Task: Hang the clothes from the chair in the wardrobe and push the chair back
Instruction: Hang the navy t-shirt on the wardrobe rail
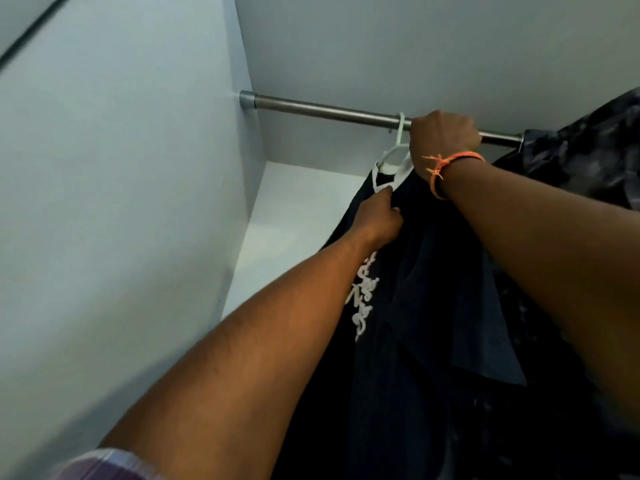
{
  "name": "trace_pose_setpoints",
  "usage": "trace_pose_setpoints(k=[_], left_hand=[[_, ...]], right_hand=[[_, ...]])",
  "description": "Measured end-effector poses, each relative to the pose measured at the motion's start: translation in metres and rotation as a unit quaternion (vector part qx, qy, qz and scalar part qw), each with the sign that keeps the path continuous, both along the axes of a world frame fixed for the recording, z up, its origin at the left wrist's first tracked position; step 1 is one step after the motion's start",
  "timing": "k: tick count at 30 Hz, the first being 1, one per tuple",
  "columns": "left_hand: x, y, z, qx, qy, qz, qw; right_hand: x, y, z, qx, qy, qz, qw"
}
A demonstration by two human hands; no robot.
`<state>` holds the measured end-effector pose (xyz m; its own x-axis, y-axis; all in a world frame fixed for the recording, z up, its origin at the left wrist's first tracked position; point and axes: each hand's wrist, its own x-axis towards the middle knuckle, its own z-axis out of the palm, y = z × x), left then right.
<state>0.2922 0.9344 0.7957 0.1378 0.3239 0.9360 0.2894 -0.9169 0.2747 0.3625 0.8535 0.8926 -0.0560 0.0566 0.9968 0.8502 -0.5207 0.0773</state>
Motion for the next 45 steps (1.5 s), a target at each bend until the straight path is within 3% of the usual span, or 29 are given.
trace_pose_setpoints(k=[12,17,23,31,37,42,45], left_hand=[[-0.006,-0.011,-0.027,-0.017,-0.017,-0.028,0.999],[-0.007,-0.043,-0.041,-0.032,-0.042,-0.008,0.999],[0.004,-0.105,-0.082,-0.093,-0.077,0.022,0.992],[0.013,-0.210,-0.159,-0.194,-0.124,0.013,0.973],[-0.024,-0.307,-0.197,-0.219,-0.153,0.107,0.958],[-0.095,-0.419,-0.260,-0.246,-0.243,0.159,0.925],[-0.138,-0.503,-0.304,-0.238,-0.300,0.217,0.898]], right_hand=[[0.003,-0.019,-0.030,0.003,-0.053,0.026,0.998],[0.005,-0.043,-0.054,0.014,-0.015,0.141,0.990],[0.019,-0.096,-0.105,0.000,0.046,0.321,0.946],[0.032,-0.168,-0.217,-0.009,0.124,0.548,0.827],[0.010,-0.206,-0.293,-0.040,0.223,0.645,0.730],[-0.046,-0.270,-0.357,-0.100,0.299,0.717,0.622],[-0.100,-0.333,-0.395,-0.135,0.348,0.763,0.527]])
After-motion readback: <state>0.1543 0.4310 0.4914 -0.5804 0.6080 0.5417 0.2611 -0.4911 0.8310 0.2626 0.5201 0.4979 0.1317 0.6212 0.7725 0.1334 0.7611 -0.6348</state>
